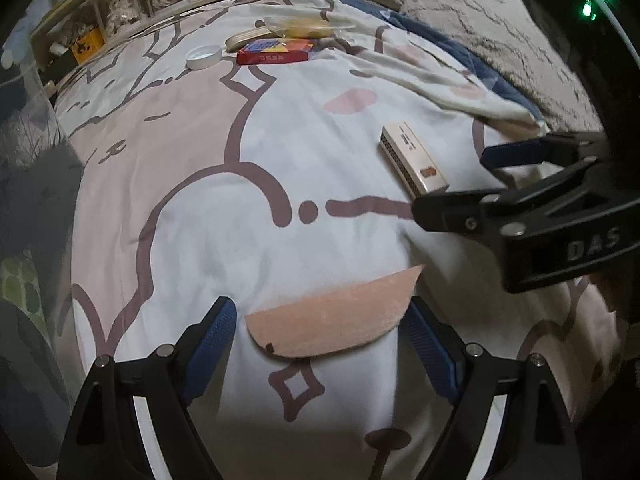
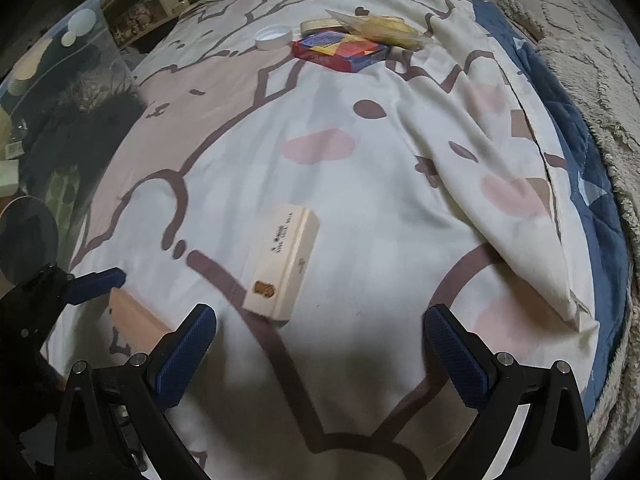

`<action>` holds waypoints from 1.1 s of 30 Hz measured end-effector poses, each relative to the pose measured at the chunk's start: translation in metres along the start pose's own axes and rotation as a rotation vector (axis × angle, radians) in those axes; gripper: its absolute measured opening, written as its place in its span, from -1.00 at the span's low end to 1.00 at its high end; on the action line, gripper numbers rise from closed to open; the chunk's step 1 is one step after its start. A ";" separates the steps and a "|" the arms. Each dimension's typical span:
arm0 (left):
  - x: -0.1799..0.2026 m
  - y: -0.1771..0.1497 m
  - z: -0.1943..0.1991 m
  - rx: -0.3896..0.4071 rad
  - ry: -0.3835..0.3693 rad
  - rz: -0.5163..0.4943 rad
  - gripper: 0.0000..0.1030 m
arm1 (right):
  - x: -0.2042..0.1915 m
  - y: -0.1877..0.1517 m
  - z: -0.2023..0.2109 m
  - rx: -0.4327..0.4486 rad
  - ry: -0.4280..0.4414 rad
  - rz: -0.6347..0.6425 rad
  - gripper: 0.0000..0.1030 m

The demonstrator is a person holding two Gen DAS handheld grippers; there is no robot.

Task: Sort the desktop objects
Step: 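Move the right tool to the cream block and close on it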

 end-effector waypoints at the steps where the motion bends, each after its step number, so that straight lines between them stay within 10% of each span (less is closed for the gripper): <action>1: 0.000 0.001 0.000 0.004 -0.008 0.005 0.59 | 0.002 0.001 0.000 0.001 -0.006 -0.003 1.00; 19: -0.005 -0.005 0.001 -0.091 -0.033 0.068 0.46 | 0.060 0.002 0.029 0.022 -0.224 -0.088 1.00; 33: 0.001 -0.017 0.006 -0.139 -0.009 0.076 0.46 | 0.008 0.012 0.014 0.108 0.057 -0.124 1.00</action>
Point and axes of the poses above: each gripper's, at about its wrist camera, not at the fingertips, and z roughly against the way its jaws point, x to its right, y to its top, the point moved 5 cm from there along -z, roughly the way its jaws point, and after that the axes turned 13 degrees about y, right-handed, at the moved point
